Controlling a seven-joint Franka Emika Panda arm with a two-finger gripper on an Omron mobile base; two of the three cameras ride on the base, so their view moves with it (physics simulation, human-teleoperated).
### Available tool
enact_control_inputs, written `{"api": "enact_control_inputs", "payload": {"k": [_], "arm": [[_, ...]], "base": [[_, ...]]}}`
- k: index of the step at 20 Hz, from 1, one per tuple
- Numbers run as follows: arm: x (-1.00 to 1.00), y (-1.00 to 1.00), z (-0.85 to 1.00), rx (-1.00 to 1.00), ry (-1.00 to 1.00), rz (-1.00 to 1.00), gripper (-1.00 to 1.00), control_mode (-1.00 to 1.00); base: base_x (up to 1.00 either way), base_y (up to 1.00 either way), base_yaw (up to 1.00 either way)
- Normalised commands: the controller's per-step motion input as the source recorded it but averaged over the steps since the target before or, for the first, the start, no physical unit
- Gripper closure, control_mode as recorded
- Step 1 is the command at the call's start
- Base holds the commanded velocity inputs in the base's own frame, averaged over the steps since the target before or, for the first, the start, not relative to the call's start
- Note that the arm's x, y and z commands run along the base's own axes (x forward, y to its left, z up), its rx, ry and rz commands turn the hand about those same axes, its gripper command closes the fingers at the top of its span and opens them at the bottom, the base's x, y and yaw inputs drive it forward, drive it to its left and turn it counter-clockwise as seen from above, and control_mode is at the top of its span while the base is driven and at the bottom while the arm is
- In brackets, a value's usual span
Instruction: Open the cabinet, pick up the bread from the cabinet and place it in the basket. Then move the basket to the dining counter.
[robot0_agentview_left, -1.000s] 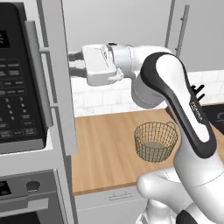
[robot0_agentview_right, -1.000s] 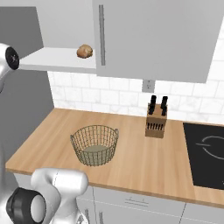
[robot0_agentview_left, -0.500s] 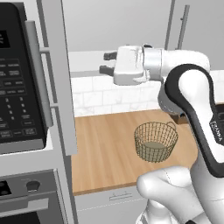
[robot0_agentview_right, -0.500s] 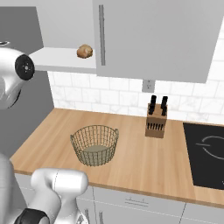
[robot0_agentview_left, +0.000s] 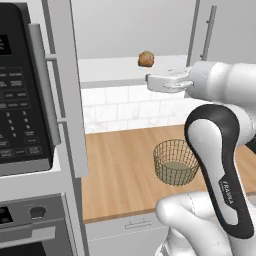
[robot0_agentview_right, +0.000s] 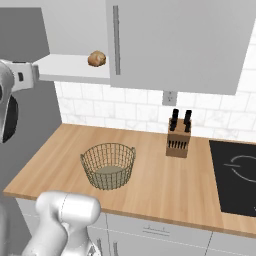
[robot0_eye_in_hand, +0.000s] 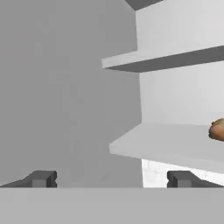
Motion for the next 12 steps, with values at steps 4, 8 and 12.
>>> {"api": "enact_control_inputs", "payload": {"k": [4,8,12], "arm": [[0.21,-0.51,0.02,-0.09,0.31,-0.58,-1.00,-1.00],[0.41,-0.30,0.00,-0.08,0.21,-0.46,-1.00,-1.00],[0.56,-0.27,0.00,-0.05,0.08,-0.28,-1.00,-1.00]], "base": [[0.00,0.00,0.00],[0.00,0.00,0.00],[0.00,0.00,0.00]]}}
